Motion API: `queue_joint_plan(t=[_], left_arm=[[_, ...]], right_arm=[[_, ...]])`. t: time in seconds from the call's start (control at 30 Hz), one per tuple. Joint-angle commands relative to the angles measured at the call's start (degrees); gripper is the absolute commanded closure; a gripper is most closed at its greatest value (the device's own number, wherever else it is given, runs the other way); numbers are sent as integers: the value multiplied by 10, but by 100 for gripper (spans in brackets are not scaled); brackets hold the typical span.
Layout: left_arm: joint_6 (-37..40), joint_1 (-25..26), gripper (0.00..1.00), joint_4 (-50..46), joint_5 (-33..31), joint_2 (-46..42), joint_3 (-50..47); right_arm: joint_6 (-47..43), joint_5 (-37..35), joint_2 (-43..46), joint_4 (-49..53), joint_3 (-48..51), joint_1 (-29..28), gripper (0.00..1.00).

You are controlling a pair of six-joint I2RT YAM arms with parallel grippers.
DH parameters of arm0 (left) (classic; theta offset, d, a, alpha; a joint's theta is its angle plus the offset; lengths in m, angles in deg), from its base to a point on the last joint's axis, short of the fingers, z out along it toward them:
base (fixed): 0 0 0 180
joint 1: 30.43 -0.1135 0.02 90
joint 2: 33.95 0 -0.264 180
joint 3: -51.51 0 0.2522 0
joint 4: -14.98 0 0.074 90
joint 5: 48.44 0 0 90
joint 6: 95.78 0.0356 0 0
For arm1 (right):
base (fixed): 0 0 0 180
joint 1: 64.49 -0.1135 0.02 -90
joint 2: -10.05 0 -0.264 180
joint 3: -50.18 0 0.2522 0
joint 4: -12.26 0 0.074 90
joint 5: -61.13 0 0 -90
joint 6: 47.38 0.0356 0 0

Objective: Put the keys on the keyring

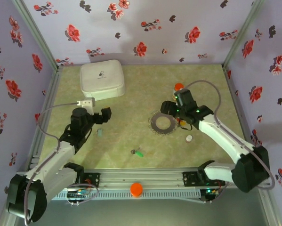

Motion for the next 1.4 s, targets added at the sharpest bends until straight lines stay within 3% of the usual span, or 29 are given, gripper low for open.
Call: queue_joint_plan(t=[0.0,0.17,0.4,0.5,0.7,1.0,1.37], left_arm=[[-39,32,1,-48,8,-2,26],[-81,102,3,-25,-37,27,16],[-97,160,4,42,-57,170,67],[-72,162,8,97,-30,230,83],[-82,161,15,89,-13,305,145],[-137,171,16,88,-35,325,142],[-142,171,14,27,-30,320,150]], right_arm=[[34,0,-60,22,-38,-8,25],[6,24,-133,-24,-59,-15,25],[-152,55,-240,-20,-138,12,29],[-180,76,-264,-36,-150,36,31],[-193,123,-315,-36,-168,60,39],[-231,205,-387,-7,-200,53,39],[-252,158,-363,33,-209,22,50]])
